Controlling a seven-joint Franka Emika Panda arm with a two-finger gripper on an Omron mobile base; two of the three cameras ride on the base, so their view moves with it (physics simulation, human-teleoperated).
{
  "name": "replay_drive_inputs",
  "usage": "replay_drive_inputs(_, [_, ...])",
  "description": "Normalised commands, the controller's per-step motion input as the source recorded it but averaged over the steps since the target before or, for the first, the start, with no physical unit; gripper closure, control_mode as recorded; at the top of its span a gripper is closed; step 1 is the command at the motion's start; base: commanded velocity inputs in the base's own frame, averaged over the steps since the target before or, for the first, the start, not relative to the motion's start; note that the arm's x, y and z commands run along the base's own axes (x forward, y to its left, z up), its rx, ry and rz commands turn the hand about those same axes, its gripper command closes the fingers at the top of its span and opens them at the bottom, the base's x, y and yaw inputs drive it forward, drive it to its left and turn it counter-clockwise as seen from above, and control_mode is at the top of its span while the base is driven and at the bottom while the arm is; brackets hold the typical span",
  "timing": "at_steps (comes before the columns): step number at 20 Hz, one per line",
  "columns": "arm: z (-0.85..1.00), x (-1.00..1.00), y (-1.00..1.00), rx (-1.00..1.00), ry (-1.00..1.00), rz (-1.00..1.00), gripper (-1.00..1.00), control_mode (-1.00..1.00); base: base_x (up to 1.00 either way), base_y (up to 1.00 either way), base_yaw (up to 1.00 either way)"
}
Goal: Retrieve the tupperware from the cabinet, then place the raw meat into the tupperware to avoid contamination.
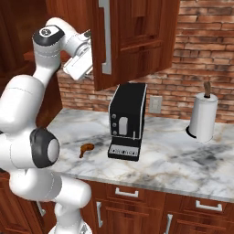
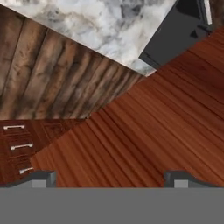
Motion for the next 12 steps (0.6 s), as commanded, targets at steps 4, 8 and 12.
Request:
replay_drive_inputs(4, [-0.08, -0.81, -0.86, 0.0, -0.08, 0.0, -1.0, -1.0, 0.0, 0.0, 0.0])
replay_drive_inputs(8, [-0.07, -0.69, -0.96, 0.0, -0.1, 0.0, -1.0, -1.0, 0.0, 0.0, 0.0])
replay_drive_inputs(12, [-0.08, -0.54, -0.89, 0.0, -0.27, 0.08, -1.0, -1.0, 0.0, 0.0, 0.0])
